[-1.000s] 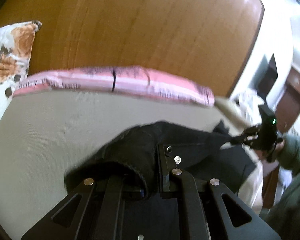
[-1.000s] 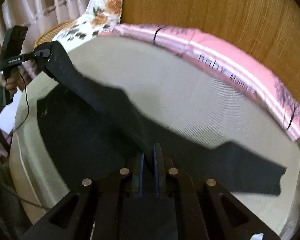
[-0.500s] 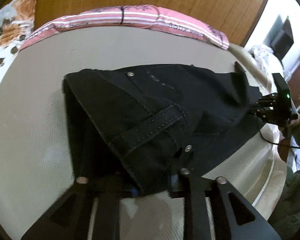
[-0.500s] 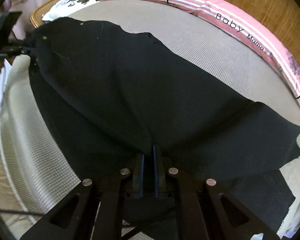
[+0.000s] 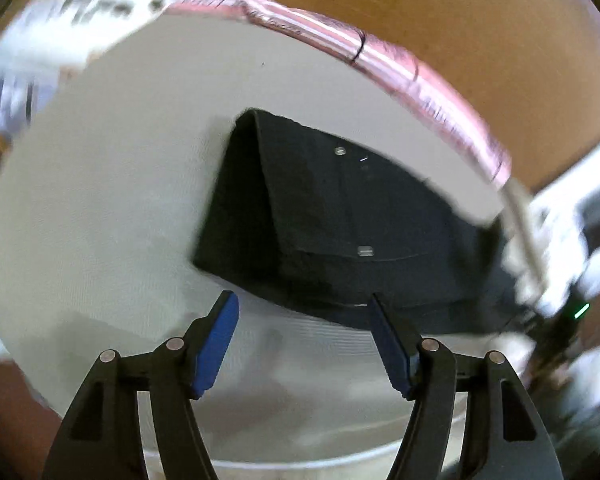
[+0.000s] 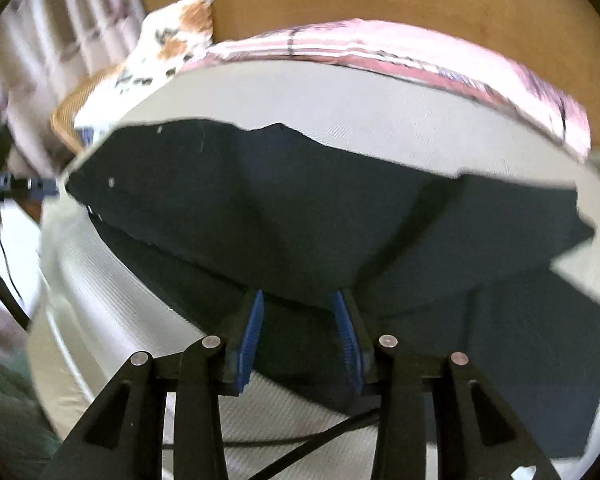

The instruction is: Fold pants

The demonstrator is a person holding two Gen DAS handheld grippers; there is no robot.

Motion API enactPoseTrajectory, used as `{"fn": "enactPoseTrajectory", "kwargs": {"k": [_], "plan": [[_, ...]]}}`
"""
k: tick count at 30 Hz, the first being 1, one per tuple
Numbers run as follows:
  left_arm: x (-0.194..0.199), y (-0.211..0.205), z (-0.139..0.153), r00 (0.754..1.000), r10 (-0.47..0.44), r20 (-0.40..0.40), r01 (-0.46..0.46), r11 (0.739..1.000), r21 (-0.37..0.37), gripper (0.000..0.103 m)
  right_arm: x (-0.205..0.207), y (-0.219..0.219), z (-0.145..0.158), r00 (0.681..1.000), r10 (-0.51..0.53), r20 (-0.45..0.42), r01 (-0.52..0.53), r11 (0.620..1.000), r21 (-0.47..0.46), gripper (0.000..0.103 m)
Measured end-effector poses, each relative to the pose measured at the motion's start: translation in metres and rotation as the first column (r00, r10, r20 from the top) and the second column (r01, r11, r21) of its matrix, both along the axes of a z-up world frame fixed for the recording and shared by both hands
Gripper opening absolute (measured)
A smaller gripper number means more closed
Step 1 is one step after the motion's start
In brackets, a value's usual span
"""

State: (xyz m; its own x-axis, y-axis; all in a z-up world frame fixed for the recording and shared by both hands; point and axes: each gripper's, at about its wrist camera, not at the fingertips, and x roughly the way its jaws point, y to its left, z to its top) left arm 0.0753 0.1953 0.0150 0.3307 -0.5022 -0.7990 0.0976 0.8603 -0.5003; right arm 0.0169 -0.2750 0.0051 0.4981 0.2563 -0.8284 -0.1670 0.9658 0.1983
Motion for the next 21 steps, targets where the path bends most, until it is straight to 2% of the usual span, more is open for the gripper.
{"fn": "enactPoseTrajectory", "kwargs": {"k": [2, 4, 8, 13, 16, 20, 21], "plan": [[-0.005, -0.005, -0.005, 0.998, 0.053, -0.038, -0.056, 0.995, -0.084, 0.067, -0.005, -0.008, -0.002, 0.999, -0.05, -0.02, 0.051, 0.997, 0.058, 0.035], [-0.005, -0.016, -0.009, 0.994, 0.093, -0.051, -0.098, 0.987, -0.124, 0.067, -0.008, -0.018, -0.009, 0.993, -0.106, -0.053, 0.112, 0.986, 0.122, 0.037], [0.004, -0.03, -0.02, 0.985, 0.162, -0.057, -0.168, 0.978, -0.127, 0.066, -0.009, -0.038, -0.024, 0.973, -0.199, -0.118, 0.221, 0.948, 0.227, 0.037], [0.017, -0.032, -0.032, 0.968, 0.242, -0.07, -0.25, 0.958, -0.141, 0.063, -0.01, -0.051, -0.038, 0.951, -0.259, -0.169, 0.3, 0.901, 0.312, 0.037], [0.023, -0.032, -0.036, 0.965, 0.257, -0.059, -0.263, 0.956, -0.129, 0.055, -0.007, -0.059, -0.047, 0.936, -0.289, -0.201, 0.346, 0.865, 0.364, 0.037], [0.028, -0.028, -0.04, 0.957, 0.283, -0.064, -0.289, 0.949, -0.13, 0.031, 0.002, -0.065, -0.06, 0.911, -0.337, -0.237, 0.408, 0.819, 0.404, 0.037], [0.03, -0.026, -0.041, 0.955, 0.289, -0.065, -0.295, 0.946, -0.132, 0.029, 0.003, -0.068, -0.064, 0.904, -0.349, -0.247, 0.424, 0.805, 0.414, 0.037]]}}
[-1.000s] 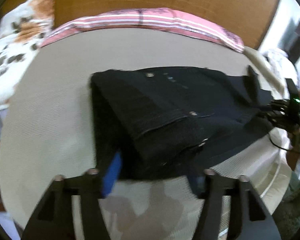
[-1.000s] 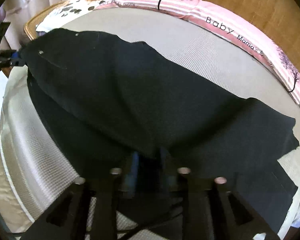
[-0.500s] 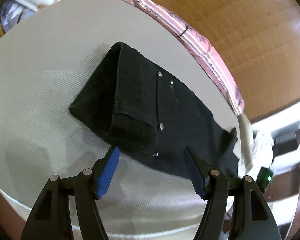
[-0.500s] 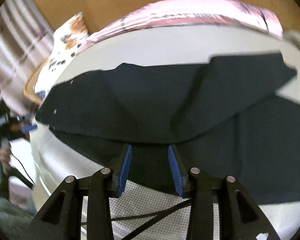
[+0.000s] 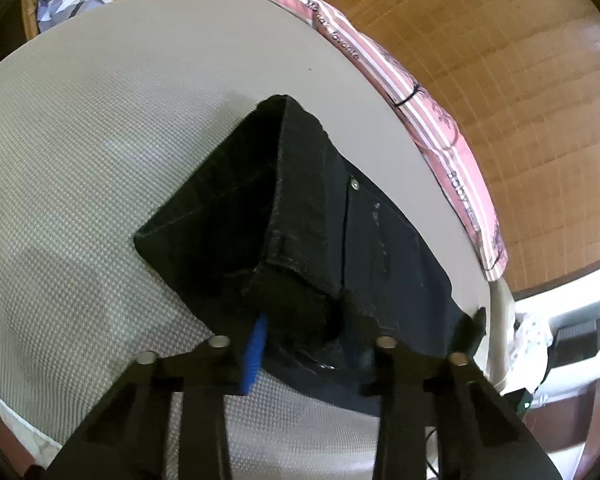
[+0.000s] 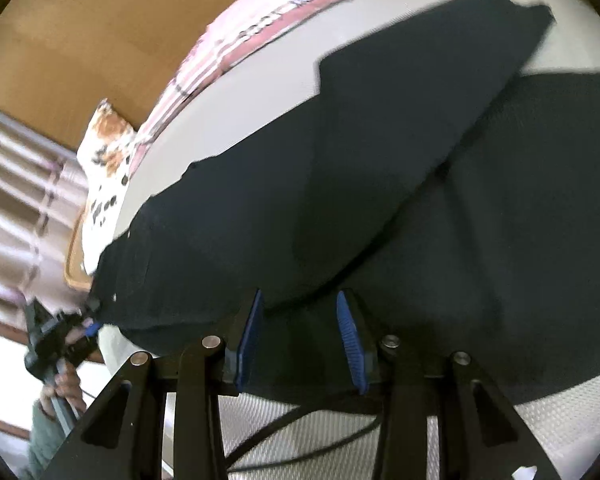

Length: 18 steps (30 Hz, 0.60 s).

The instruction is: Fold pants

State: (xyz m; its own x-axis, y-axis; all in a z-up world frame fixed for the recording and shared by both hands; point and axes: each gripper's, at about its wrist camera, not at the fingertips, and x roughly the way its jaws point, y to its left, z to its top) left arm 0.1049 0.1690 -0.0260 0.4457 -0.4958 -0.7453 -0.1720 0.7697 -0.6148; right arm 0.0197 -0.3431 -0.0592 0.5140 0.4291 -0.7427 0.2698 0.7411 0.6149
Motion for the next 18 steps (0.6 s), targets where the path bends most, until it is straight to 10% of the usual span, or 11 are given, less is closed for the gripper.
{"fn": "enactPoseTrajectory", "kwargs": {"k": [10, 18], "plan": [[0.011, -0.001, 0.005, 1.0, -0.006, 0.03, 0.005, 0.999, 0.045, 0.019, 0.014, -0.032, -0.015, 0.988, -0.156, 0.02, 0.152, 0.979, 0.133, 0.009], [0.017, -0.007, 0.04, 0.988, -0.117, 0.105, 0.096, 0.979, 0.18, 0.016, -0.012, -0.016, 0.04, 0.991, -0.094, 0.092, 0.098, 0.995, -0.034, 0.005]]}}
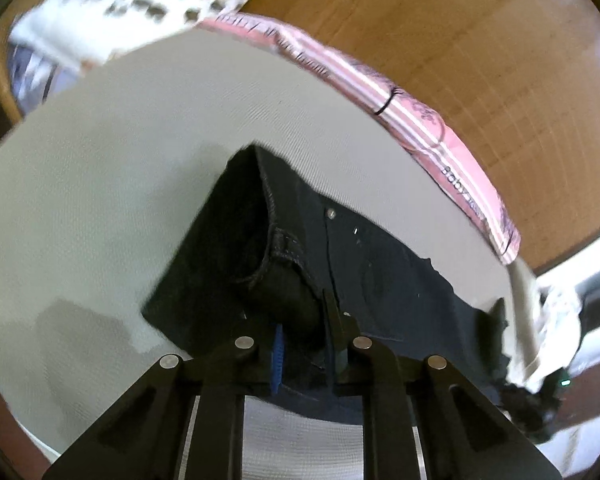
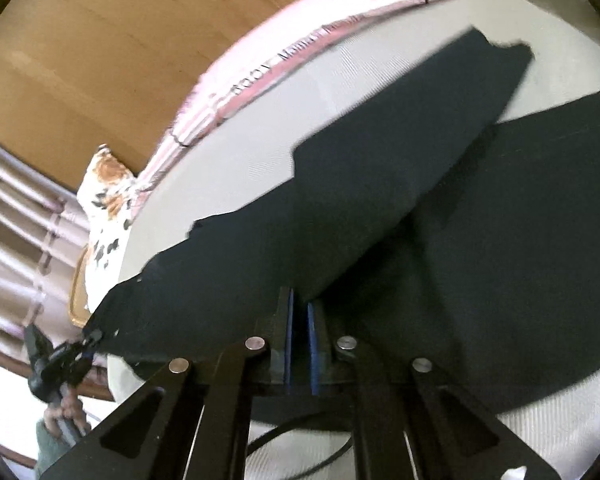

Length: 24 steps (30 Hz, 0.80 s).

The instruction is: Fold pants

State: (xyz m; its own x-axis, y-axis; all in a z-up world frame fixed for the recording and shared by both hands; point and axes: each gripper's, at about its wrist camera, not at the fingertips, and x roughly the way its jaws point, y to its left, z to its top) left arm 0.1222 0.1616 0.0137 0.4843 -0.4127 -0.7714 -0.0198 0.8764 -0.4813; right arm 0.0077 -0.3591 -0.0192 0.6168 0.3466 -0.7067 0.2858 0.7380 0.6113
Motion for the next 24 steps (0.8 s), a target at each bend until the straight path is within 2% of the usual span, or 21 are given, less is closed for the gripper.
{"fn": "enactPoseTrajectory", "kwargs": {"k": [3, 5, 7, 10, 15, 18, 21, 24], "plan": [[0.004, 0.0, 0.005, 0.999, -0.032, 0.004, 0.032, 0.998, 0.052, 0.016, -0.018, 0.008, 0.006, 1.0, 0.009, -0.022, -0.009, 1.0, -0.011, 0.005], [0.005, -0.004, 0.004, 0.998, -0.064, 0.004, 0.063, 0.991, 0.115, 0.016, -0.026, 0.017, 0.004, 0.998, 0.029, -0.056, -0.033, 0.998, -0.057, 0.005], [0.005, -0.012, -0.003, 0.994, -0.113, -0.001, 0.111, 0.971, 0.214, 0.016, -0.029, 0.025, -0.006, 0.994, 0.048, -0.103, -0.058, 0.993, -0.101, 0.005], [0.004, -0.018, -0.022, 0.99, -0.137, -0.041, 0.143, 0.945, 0.294, 0.016, -0.025, 0.033, -0.024, 0.985, 0.055, -0.165, -0.079, 0.986, -0.145, 0.005], [-0.001, -0.017, -0.037, 0.989, -0.138, -0.056, 0.149, 0.931, 0.333, 0.017, -0.023, 0.028, -0.04, 0.977, 0.052, -0.207, -0.077, 0.991, -0.114, 0.005], [-0.006, -0.03, -0.04, 0.987, -0.157, -0.041, 0.159, 0.893, 0.42, 0.018, -0.024, 0.023, -0.044, 0.978, 0.036, -0.204, -0.052, 0.996, -0.075, 0.007], [-0.006, -0.038, -0.038, 0.986, -0.165, -0.029, 0.159, 0.873, 0.462, 0.02, -0.025, 0.021, -0.045, 0.98, 0.036, -0.197, -0.043, 0.999, -0.03, 0.016], [-0.007, -0.038, -0.031, 0.988, -0.151, -0.036, 0.151, 0.88, 0.451, 0.022, -0.027, 0.018, -0.039, 0.981, 0.036, -0.191, -0.037, 0.999, 0.0, 0.03]]}}
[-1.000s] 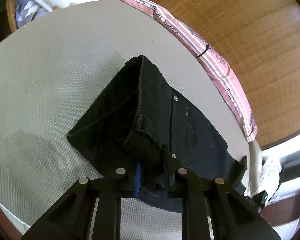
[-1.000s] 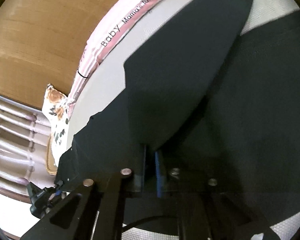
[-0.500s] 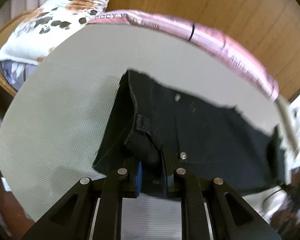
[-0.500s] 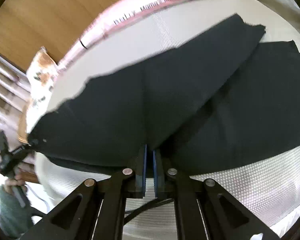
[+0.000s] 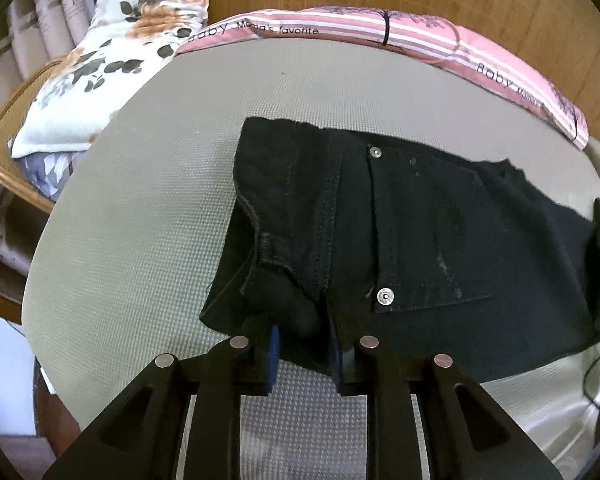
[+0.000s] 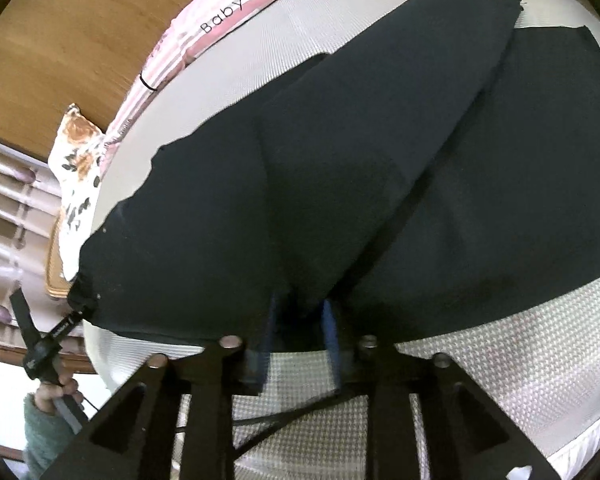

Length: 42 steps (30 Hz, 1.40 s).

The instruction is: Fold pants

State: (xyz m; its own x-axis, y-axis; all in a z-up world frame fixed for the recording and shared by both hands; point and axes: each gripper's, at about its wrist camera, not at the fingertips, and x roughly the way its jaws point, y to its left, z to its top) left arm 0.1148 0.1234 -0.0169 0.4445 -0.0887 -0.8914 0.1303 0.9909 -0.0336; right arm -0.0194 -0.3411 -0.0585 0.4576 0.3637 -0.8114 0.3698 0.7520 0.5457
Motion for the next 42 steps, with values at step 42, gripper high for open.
{"fn": "enactPoseTrajectory", "kwargs": {"k": [42], "plan": [[-0.109, -0.345, -0.002, 0.591, -0.806, 0.0, 0.804, 0.589, -0.085, 0.031, -0.005, -0.203, 0.005, 0.971, -0.235, 0.044, 0.228, 0.966, 0.12, 0.032]]}}
